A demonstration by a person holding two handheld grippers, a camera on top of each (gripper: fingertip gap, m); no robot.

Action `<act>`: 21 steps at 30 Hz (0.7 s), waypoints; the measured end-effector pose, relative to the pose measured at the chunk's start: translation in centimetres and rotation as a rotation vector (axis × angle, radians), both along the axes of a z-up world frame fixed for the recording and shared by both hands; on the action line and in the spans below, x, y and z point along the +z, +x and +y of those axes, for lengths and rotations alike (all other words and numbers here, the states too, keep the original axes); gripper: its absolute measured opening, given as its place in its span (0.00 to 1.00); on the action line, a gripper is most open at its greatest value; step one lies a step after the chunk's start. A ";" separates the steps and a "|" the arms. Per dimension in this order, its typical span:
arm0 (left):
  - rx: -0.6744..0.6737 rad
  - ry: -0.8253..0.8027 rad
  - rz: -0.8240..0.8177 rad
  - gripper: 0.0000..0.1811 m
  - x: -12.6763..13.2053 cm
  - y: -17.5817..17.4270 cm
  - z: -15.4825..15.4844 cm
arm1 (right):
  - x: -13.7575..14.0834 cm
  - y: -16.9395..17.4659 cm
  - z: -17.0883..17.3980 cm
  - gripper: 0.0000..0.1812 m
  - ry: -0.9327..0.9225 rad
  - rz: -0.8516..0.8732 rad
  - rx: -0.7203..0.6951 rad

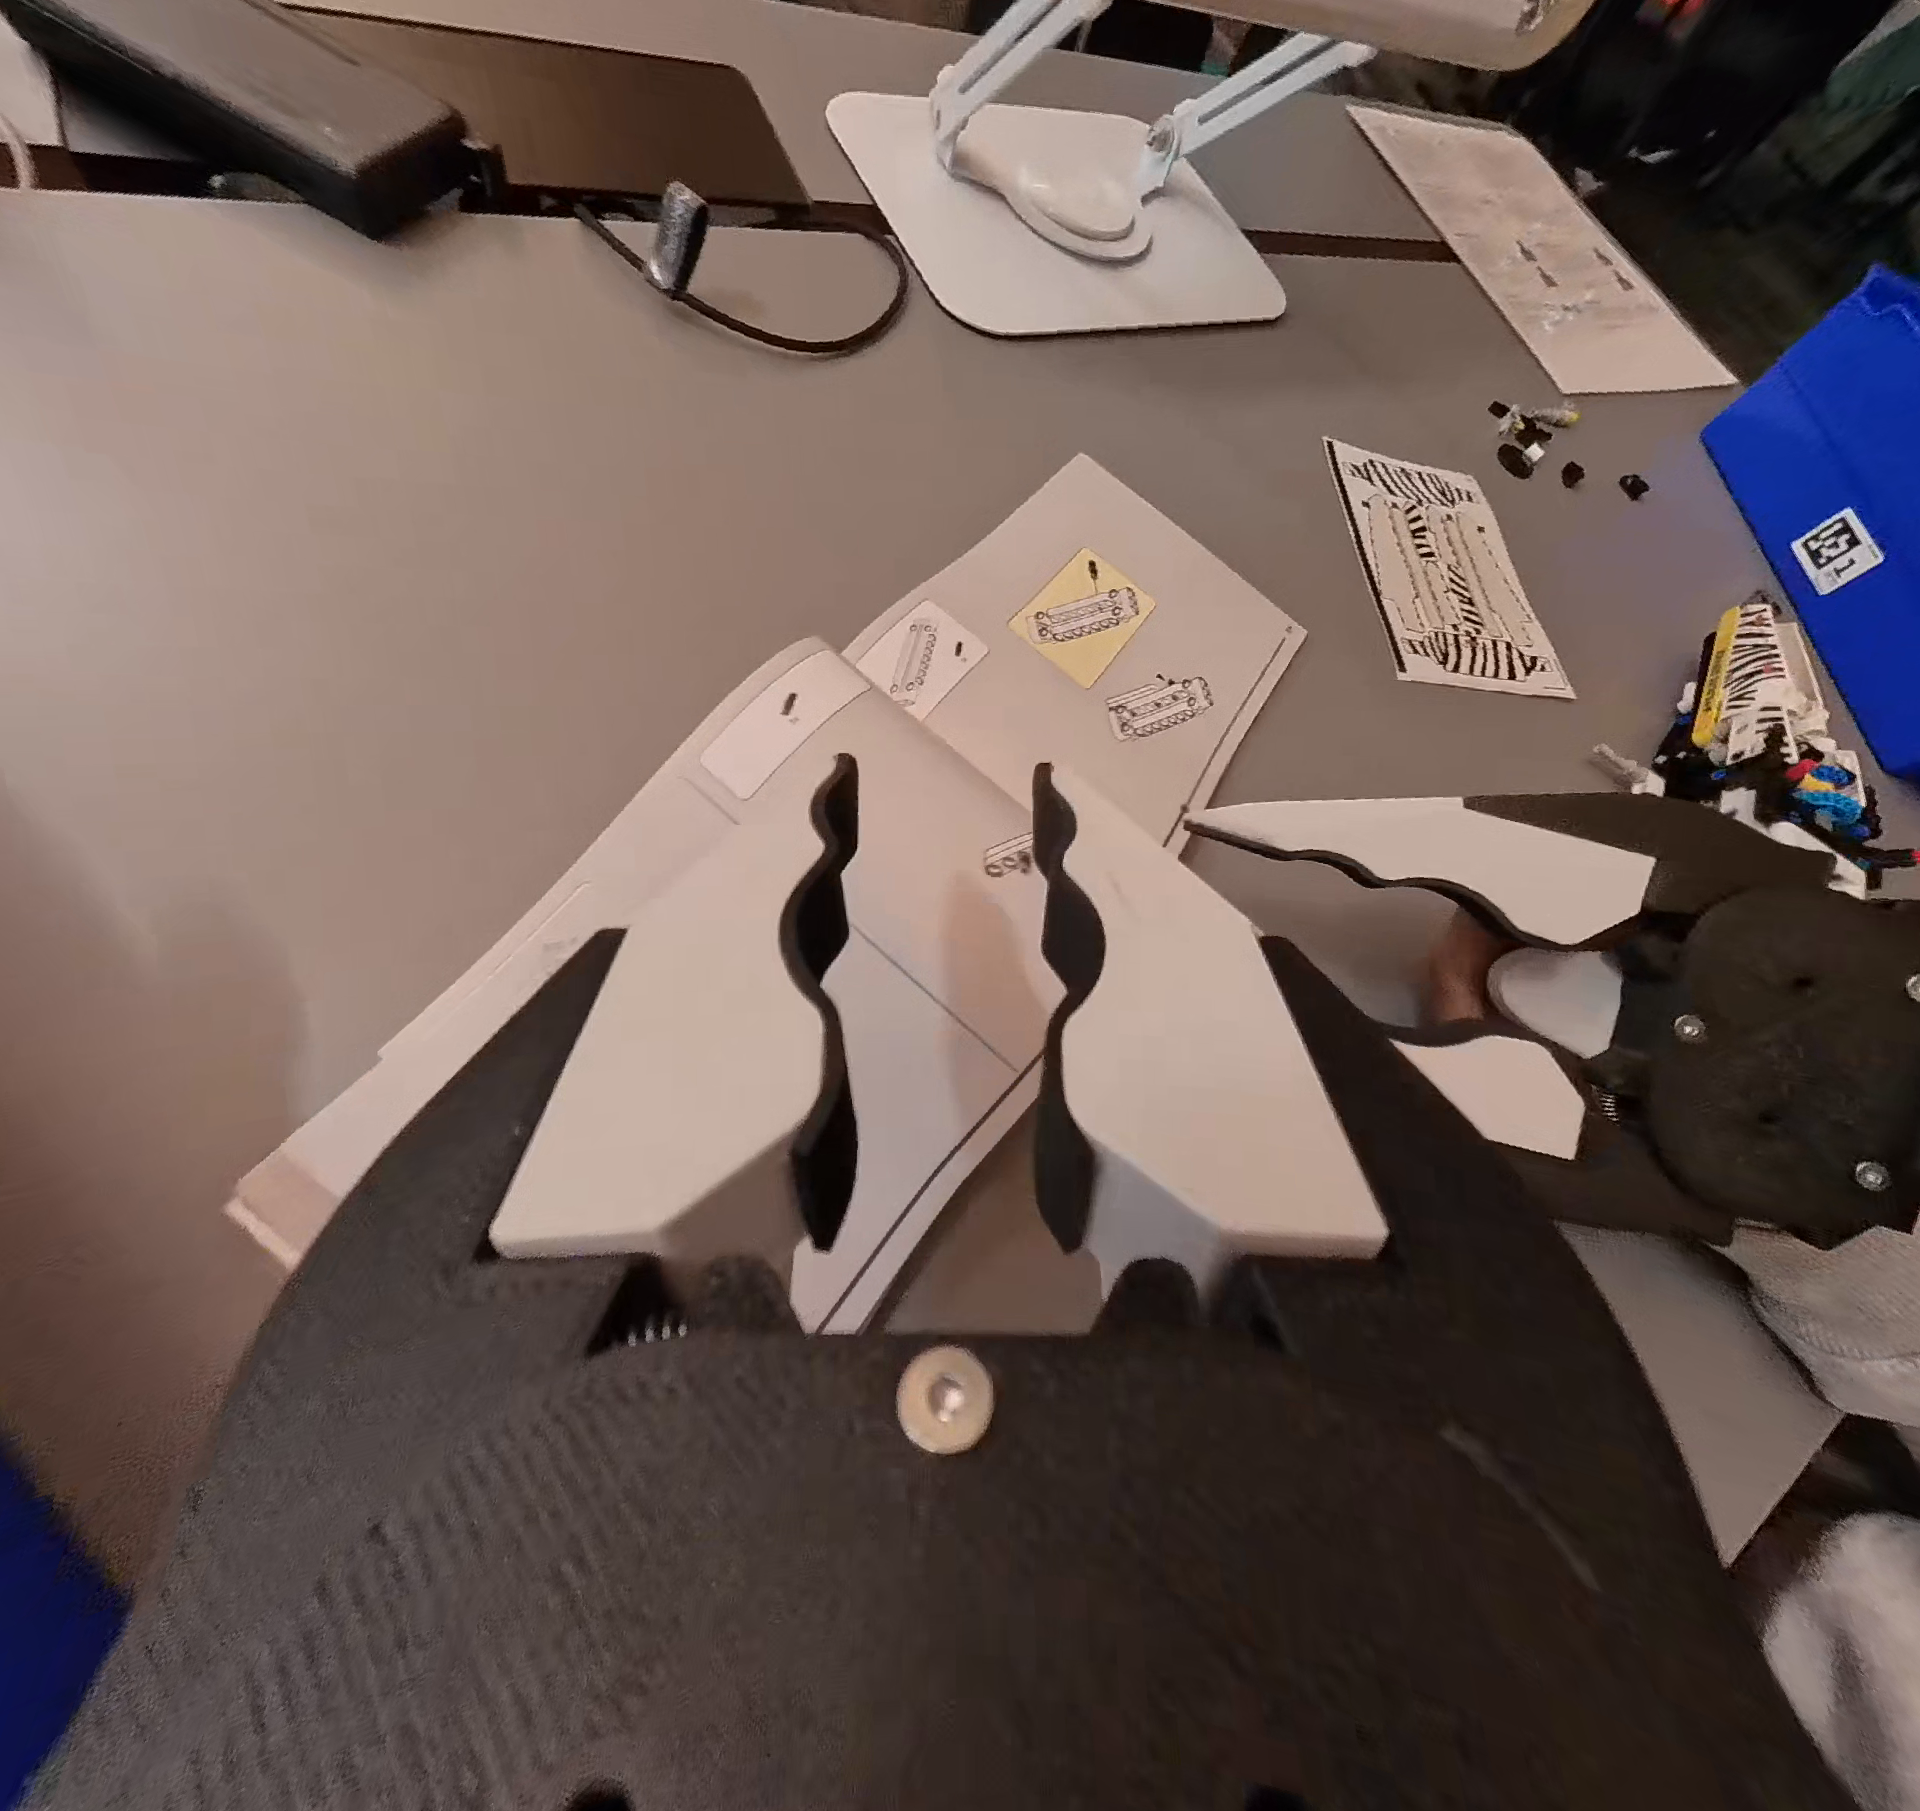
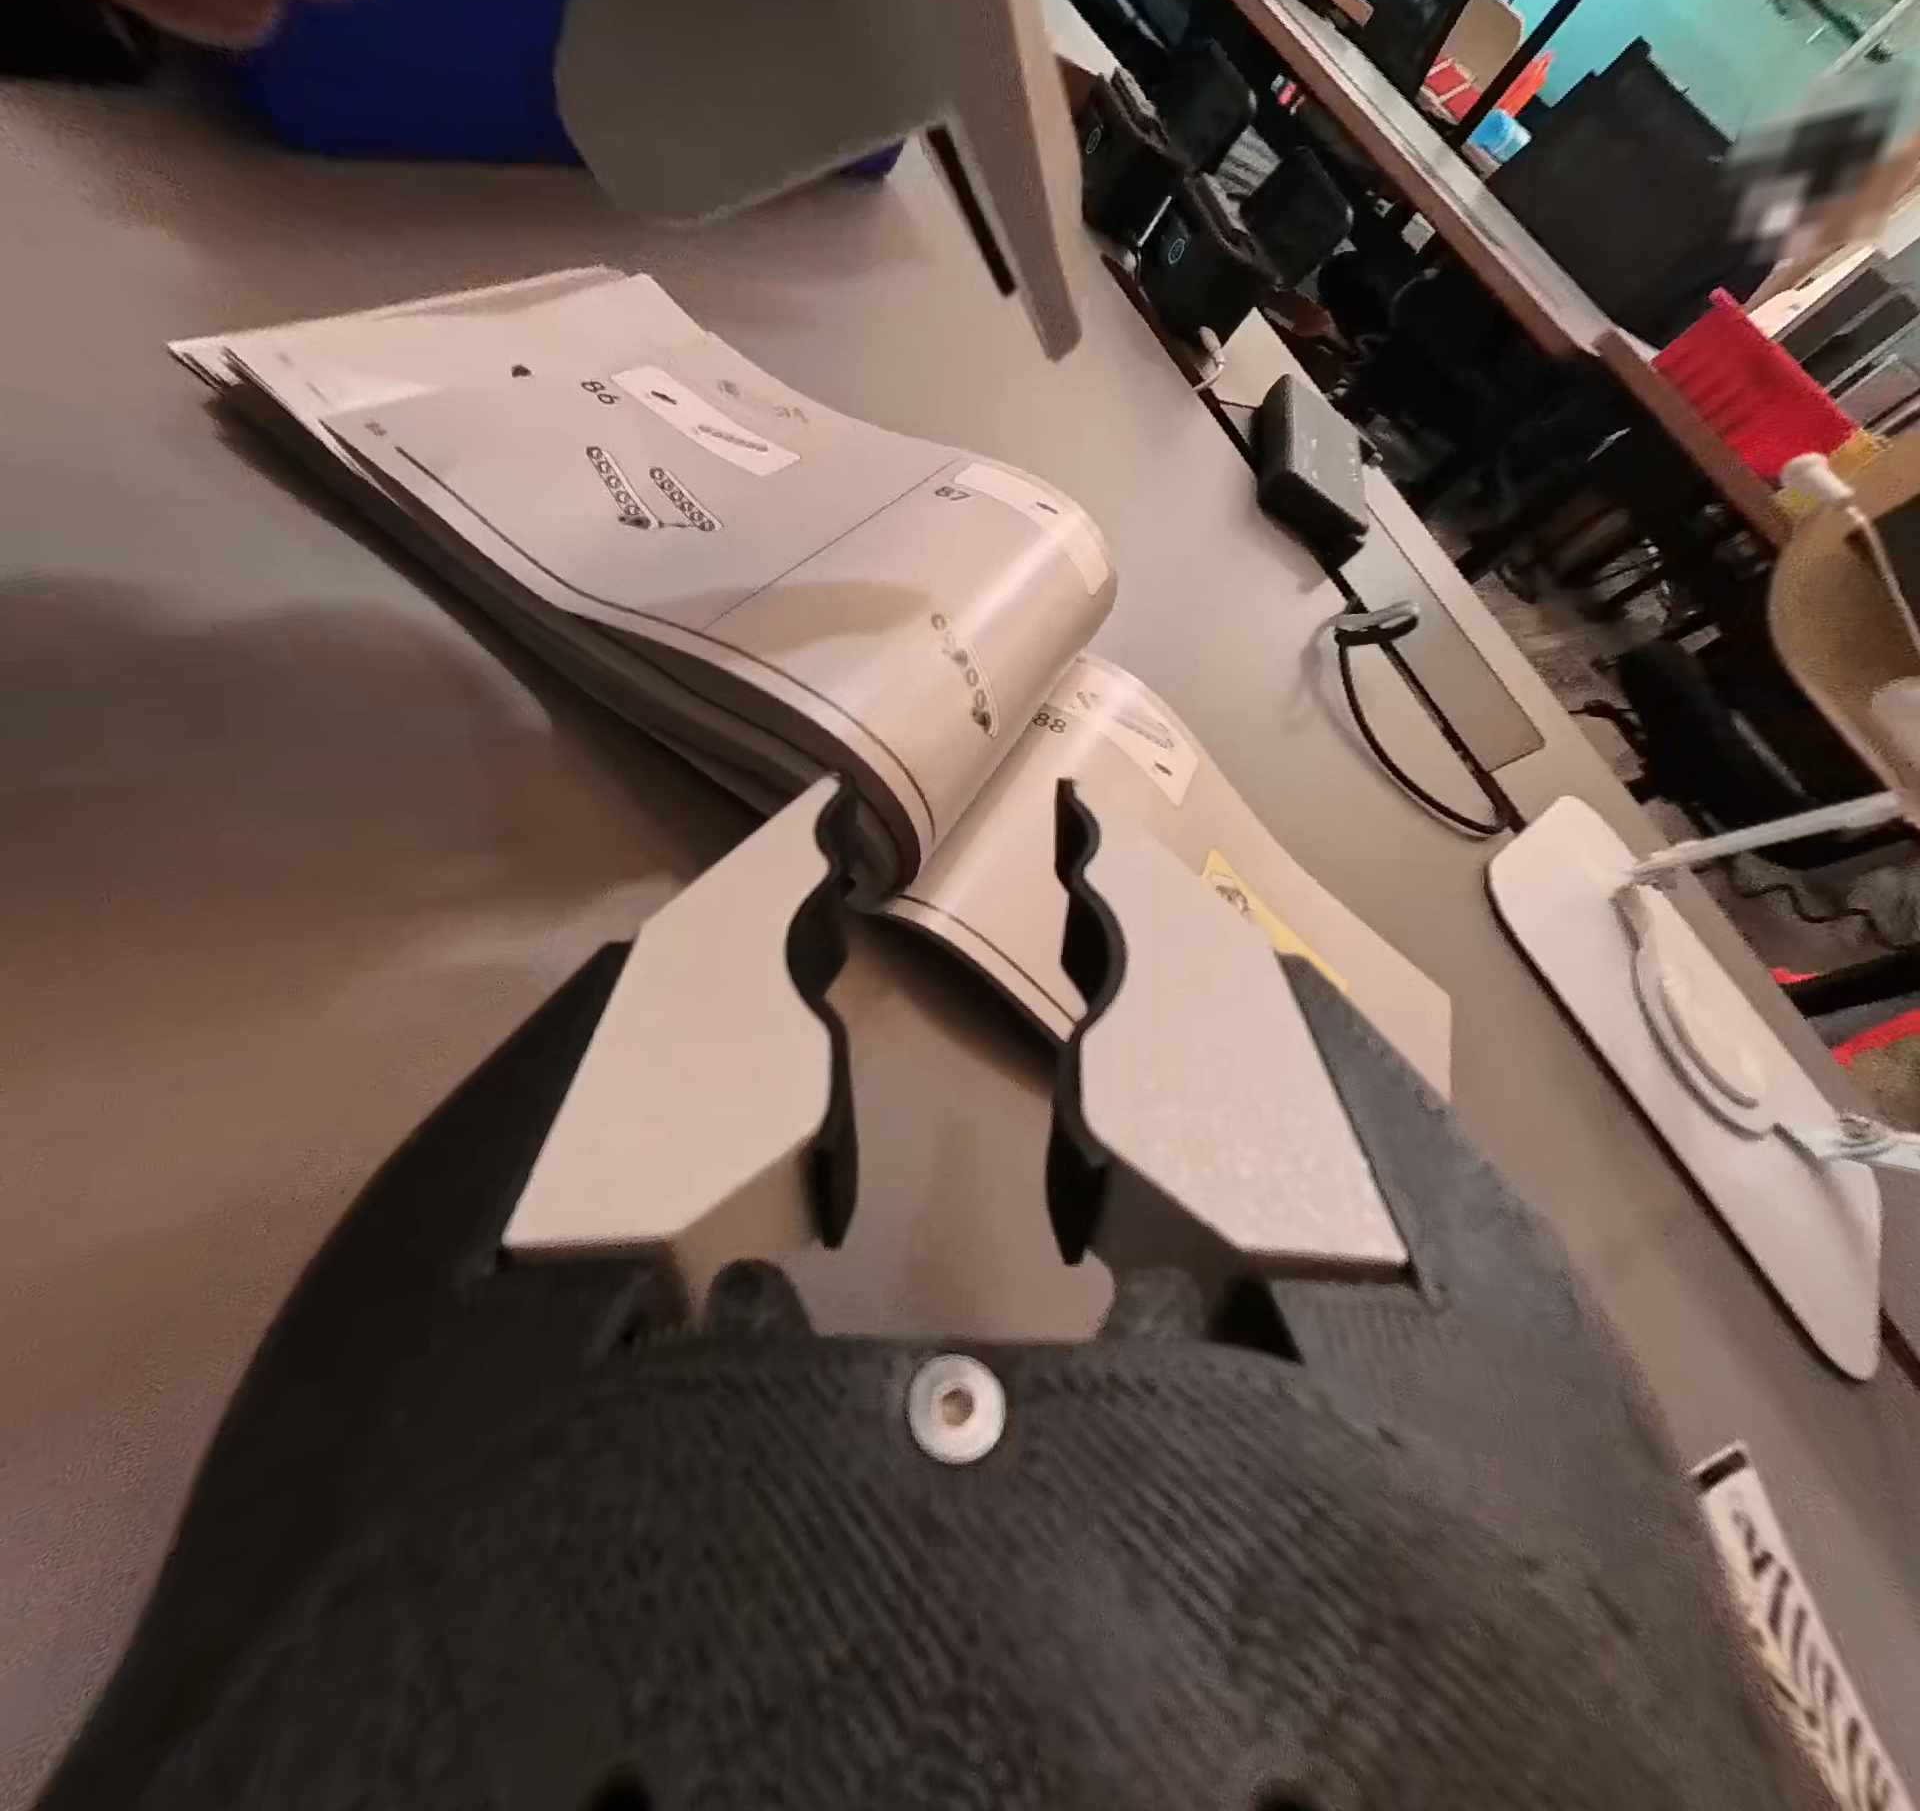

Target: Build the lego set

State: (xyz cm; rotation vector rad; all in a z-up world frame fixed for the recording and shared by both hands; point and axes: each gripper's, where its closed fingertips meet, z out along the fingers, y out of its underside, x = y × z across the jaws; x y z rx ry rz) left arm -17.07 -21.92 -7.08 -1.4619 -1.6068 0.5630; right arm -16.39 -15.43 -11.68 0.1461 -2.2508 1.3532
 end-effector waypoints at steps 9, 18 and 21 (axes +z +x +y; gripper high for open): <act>0.035 0.020 0.064 0.18 1.8 0.9 -1.5 | 1.0 -3.2 0.5 0.04 -0.088 -0.049 -0.151; 0.012 0.015 0.058 0.18 1.8 0.7 -1.0 | 0.4 -7.1 3.4 0.06 -0.227 -0.466 -0.313; 0.008 0.010 0.055 0.18 1.7 0.6 -0.9 | 0.4 -7.5 3.9 0.06 -0.268 -0.571 -0.317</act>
